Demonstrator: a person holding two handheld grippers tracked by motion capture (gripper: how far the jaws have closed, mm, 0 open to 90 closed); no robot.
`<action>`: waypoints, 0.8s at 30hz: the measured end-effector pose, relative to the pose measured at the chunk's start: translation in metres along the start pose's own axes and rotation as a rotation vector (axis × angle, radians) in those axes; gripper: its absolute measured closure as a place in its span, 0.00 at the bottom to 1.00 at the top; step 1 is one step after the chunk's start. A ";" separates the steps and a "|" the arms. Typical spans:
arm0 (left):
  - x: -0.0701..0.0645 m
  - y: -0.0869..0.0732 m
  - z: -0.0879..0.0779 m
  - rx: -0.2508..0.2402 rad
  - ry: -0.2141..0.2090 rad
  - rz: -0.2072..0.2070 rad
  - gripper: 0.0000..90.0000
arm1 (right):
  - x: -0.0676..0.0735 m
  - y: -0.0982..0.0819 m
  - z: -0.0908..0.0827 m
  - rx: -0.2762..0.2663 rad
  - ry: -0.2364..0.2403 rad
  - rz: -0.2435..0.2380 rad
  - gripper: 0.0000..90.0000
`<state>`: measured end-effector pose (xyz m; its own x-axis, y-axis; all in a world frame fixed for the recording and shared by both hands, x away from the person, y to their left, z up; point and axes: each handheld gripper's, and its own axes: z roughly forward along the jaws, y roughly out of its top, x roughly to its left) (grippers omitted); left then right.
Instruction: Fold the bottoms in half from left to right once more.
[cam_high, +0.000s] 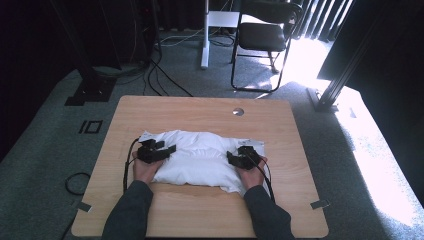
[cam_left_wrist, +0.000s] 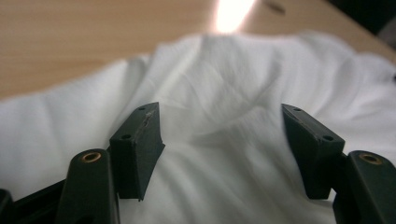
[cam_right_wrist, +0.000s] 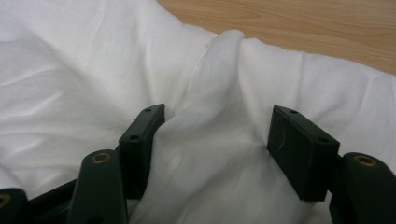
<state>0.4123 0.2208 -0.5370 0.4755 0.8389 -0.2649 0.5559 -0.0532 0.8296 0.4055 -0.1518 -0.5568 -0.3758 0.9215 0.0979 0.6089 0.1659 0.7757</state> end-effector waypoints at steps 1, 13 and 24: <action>-0.001 0.003 -0.007 -0.020 -0.001 -0.007 0.37 | 0.000 0.000 0.000 0.001 0.001 0.000 0.40; 0.016 -0.002 -0.071 -0.046 0.126 -0.079 0.28 | 0.000 0.011 0.000 0.017 0.000 -0.038 0.37; 0.026 -0.026 -0.041 0.123 0.122 -0.154 0.19 | 0.011 0.025 -0.017 -0.036 0.010 -0.075 0.37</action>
<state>0.3823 0.2661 -0.5459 0.2971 0.9009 -0.3165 0.6978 0.0214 0.7160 0.4048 -0.1439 -0.5256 -0.4260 0.9036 0.0446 0.5532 0.2211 0.8032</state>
